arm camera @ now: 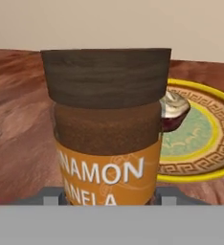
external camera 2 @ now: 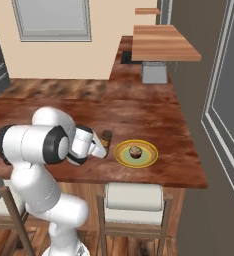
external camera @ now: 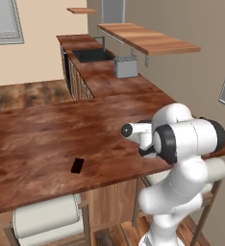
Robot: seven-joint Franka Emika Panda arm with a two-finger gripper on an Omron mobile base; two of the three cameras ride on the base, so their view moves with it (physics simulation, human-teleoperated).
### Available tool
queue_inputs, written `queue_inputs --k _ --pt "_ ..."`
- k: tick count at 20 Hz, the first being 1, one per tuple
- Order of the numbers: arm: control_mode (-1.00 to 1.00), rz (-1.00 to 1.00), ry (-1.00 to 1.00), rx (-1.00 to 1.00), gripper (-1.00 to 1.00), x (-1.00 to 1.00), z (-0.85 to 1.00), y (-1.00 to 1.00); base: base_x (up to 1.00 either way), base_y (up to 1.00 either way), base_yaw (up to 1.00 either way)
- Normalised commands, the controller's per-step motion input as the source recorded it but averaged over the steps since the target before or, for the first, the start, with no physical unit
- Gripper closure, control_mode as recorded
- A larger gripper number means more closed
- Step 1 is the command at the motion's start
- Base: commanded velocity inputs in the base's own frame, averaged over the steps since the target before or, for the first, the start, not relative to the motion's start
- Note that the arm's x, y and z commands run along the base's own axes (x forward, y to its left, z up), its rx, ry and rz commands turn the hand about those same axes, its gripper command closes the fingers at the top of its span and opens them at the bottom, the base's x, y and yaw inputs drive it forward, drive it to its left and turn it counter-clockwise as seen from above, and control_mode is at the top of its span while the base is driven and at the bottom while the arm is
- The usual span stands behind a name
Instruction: Take the cinnamon bottle from the cabinet and place it on the dining table, next to the plate with the cupcake. Then take the chocolate from the dining counter and place it on the cupcake plate.
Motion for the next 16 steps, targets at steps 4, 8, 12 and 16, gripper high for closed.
queue_inputs --k 4,8,12,16 --pt "-1.00 -0.11 0.00 0.00 -1.00 -0.06 0.49 0.06 0.00 0.00 0.00" --pt "-1.00 -0.10 0.00 0.00 -1.00 -0.01 0.56 0.04 0.00 0.00 0.00" --pt "-1.00 -0.08 0.00 0.00 -1.00 -0.17 0.55 0.26 0.00 0.00 0.00" --pt "-1.00 -0.04 0.00 0.00 -1.00 -0.19 0.76 0.56 0.00 0.00 0.00"
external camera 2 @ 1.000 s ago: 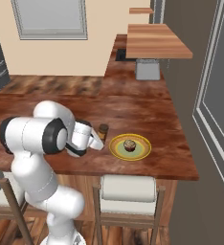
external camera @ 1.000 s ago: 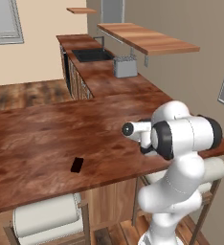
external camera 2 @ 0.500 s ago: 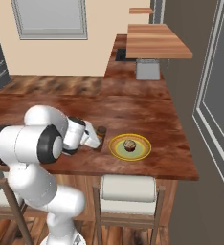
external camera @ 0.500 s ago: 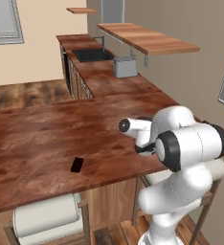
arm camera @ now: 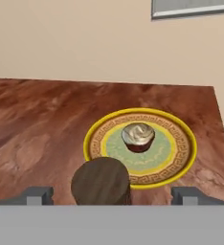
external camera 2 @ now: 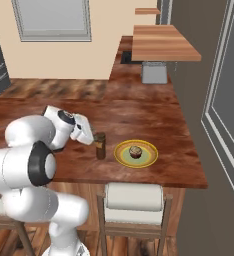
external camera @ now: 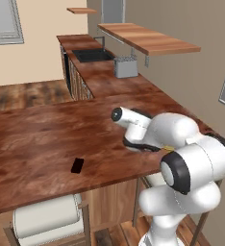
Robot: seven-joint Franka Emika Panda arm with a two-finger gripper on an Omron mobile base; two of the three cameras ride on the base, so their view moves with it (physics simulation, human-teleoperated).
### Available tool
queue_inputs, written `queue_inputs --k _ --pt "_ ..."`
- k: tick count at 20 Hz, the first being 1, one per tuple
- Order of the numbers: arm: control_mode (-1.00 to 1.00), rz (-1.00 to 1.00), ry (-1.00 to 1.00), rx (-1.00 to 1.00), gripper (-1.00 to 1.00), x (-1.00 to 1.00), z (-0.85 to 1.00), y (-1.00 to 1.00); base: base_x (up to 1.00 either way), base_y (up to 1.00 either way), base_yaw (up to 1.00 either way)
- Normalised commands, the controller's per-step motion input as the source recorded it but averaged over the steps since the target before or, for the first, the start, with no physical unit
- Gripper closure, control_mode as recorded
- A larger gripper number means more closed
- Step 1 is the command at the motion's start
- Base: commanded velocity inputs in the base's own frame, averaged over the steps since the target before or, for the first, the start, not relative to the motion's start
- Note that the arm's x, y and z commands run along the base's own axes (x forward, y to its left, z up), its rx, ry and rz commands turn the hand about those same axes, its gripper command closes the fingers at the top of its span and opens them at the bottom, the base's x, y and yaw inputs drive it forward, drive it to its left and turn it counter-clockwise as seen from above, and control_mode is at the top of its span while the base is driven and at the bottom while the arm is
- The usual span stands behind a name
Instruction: Take the cinnamon bottle from the cabinet and place it on the dining table, next to the plate with the cupcake. Then take the chocolate from the dining counter and place it on the cupcake plate.
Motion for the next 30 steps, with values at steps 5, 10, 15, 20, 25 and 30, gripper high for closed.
queue_inputs --k 5,10,15,20,25,30 --pt "-1.00 0.00 0.00 0.04 -1.00 -0.11 0.86 0.52 0.00 0.00 0.00" --pt "-1.00 0.09 0.24 0.21 -1.00 0.00 0.53 0.80 0.00 0.00 0.00" --pt "-1.00 0.27 0.43 0.29 -1.00 0.00 -0.06 1.00 0.00 0.00 0.00" --pt "-1.00 0.40 0.37 0.29 -1.00 0.00 -0.68 0.88 0.00 0.00 0.00" --pt "-1.00 0.23 0.19 0.10 -1.00 0.00 -0.96 0.85 0.00 0.00 0.00" --pt "-1.00 0.00 0.19 0.00 -1.00 0.01 -0.58 0.63 0.00 0.00 0.00"
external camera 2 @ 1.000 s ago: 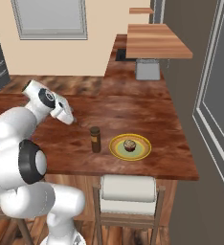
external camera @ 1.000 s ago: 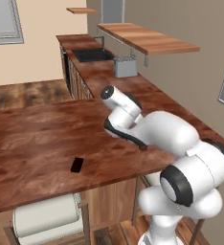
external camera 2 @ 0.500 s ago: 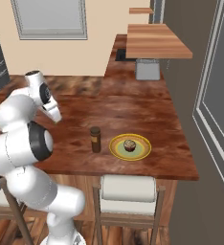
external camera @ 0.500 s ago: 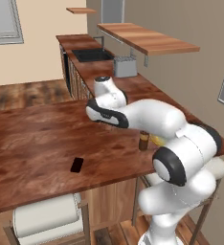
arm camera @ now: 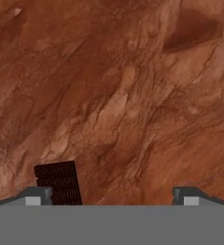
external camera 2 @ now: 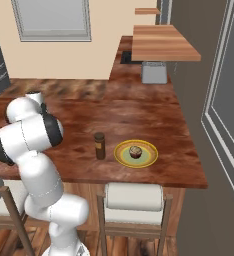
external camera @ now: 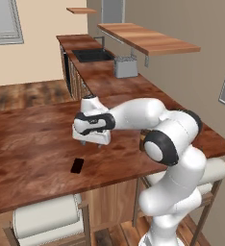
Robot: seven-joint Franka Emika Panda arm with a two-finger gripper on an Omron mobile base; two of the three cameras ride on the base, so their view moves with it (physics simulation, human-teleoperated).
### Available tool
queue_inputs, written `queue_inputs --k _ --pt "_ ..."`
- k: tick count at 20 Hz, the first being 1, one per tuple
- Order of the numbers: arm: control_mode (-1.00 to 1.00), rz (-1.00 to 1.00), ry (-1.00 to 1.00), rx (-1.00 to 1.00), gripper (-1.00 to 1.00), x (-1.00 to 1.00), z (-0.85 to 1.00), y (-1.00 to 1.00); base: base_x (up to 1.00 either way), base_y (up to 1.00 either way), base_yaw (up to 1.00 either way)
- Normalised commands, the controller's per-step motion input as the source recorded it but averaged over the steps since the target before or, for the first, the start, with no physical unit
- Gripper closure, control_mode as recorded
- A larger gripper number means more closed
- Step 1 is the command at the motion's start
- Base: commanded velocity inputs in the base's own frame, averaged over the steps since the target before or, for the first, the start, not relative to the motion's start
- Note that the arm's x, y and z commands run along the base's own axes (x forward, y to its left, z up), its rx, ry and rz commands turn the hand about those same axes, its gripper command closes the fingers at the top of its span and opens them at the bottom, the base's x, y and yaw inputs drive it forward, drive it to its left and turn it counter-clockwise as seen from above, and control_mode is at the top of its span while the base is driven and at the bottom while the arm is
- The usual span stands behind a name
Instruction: Take the cinnamon bottle from the cabinet and place it on the dining table, next to the plate with the cupcake. Then take the chocolate from the dining counter and place it on the cupcake plate.
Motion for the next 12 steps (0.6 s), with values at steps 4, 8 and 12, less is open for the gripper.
queue_inputs --k 4,8,12 --pt "-1.00 0.00 0.14 0.00 -1.00 0.00 -0.14 0.39 0.00 0.00 0.00" --pt "-1.00 0.00 0.10 0.00 -1.00 0.00 -0.40 0.45 0.00 0.00 0.00" --pt "-1.00 0.00 0.08 0.00 -1.00 -0.03 -0.58 0.32 0.00 0.00 0.00"
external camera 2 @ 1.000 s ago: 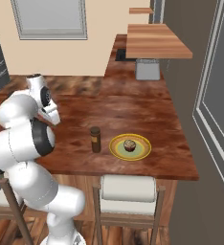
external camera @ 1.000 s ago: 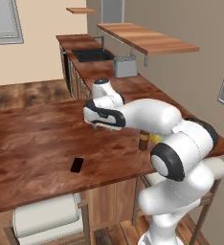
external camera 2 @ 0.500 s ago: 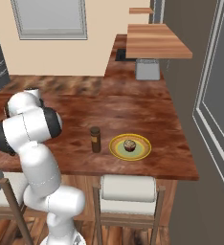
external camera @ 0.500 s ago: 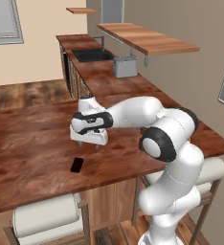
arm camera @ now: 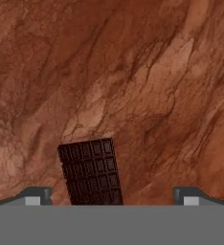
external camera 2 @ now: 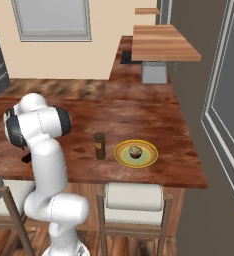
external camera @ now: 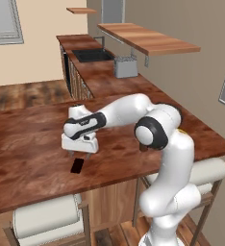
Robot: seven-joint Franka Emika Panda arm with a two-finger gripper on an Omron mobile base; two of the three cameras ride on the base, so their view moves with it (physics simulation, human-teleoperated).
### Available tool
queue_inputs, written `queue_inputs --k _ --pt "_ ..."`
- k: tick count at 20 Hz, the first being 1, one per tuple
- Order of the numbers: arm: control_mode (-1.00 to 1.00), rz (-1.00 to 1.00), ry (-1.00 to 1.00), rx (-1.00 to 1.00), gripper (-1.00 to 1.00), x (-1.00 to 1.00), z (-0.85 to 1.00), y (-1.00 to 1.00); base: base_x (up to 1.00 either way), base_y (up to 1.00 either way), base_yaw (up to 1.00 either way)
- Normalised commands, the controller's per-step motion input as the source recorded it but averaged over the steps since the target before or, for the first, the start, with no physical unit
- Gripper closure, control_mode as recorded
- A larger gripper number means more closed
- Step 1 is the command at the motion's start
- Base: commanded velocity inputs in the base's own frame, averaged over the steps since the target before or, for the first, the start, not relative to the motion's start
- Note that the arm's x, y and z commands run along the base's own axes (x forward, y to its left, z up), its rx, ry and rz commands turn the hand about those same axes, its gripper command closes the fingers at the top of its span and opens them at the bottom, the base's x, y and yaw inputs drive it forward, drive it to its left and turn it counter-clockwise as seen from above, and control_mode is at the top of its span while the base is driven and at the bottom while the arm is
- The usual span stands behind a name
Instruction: Take the cinnamon bottle from the cabinet and place it on the dining table, next to the plate with the cupcake. Then take the chocolate from the dining counter and place it on the cupcake plate.
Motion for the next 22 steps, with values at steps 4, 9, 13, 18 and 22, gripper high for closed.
queue_inputs --k 4,9,13,18,22 --pt "-1.00 0.00 0.02 0.00 -1.00 -0.07 -0.33 0.14 0.00 0.00 0.00" --pt "-1.00 -0.02 0.00 0.00 -1.00 -0.12 -0.26 0.05 0.00 0.00 0.00" --pt "-1.00 0.00 0.00 0.00 -1.00 -0.33 -0.25 0.00 0.00 0.00 0.00" --pt "-1.00 0.00 0.00 0.00 -1.00 -0.02 -0.37 0.00 0.00 0.00 0.00" --pt "-1.00 0.00 0.00 0.00 -1.00 -0.06 -0.24 -0.01 0.00 0.00 0.00"
